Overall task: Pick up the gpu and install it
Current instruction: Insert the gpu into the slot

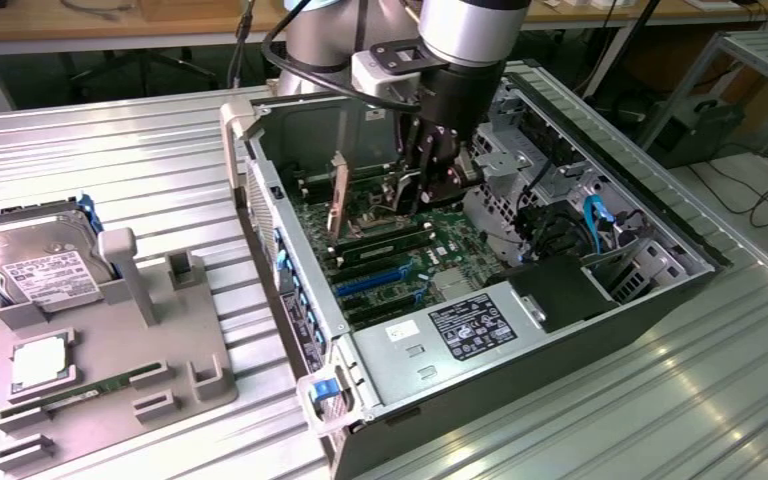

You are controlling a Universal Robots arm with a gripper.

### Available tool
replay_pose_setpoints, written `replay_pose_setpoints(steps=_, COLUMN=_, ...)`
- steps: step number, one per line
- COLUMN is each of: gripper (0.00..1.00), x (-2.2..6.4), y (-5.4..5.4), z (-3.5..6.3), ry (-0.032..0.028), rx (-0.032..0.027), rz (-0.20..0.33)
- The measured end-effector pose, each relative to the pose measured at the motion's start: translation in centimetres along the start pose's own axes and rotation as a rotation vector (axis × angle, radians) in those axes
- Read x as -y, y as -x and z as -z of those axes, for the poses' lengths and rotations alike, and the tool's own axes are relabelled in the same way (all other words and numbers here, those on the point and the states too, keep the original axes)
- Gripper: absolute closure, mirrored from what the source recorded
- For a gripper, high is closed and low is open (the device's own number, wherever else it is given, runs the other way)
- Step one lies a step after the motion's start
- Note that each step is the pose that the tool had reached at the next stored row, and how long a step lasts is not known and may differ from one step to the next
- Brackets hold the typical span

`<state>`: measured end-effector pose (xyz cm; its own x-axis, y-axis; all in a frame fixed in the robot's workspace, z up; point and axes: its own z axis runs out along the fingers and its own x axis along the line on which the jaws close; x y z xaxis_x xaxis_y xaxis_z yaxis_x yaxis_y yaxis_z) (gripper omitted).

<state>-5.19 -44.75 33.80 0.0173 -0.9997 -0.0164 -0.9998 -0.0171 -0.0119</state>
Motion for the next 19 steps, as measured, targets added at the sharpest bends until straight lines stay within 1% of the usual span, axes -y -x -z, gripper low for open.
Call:
replay_pose_setpoints(steps=3, gripper=0.72, x=-0.01, y=0.0, z=-0.20, ry=-0.0005, rx=0.0004, rz=-0.006)
replay_pose_setpoints(steps=8, gripper=0.72, x=-0.02, y=0.0, z=-1.06, ry=-0.0009, rx=-0.0008, rz=-0.027)
replay_pose_setpoints(steps=9, gripper=0.72, x=-0.10, y=0.0, z=-1.20, ry=-0.0021, rx=-0.0009, rz=-0.027)
replay_pose_setpoints(steps=10, gripper=0.72, x=-0.35, y=-0.1, z=-1.25, ry=-0.0046, rx=-0.0011, rz=-0.027)
replay_pose_setpoints(steps=11, gripper=0.72, x=-0.59, y=-0.1, z=-1.41, ry=-0.0088, rx=-0.0008, rz=-0.027)
replay_pose_setpoints(steps=13, gripper=0.72, x=-0.82, y=-0.1, z=-1.76, ry=-0.0089, rx=-0.0010, rz=-0.027)
replay_pose_setpoints(steps=19, gripper=0.72, x=-0.85, y=0.3, z=-2.88, ry=-0.0091, rx=-0.0011, rz=-0.035)
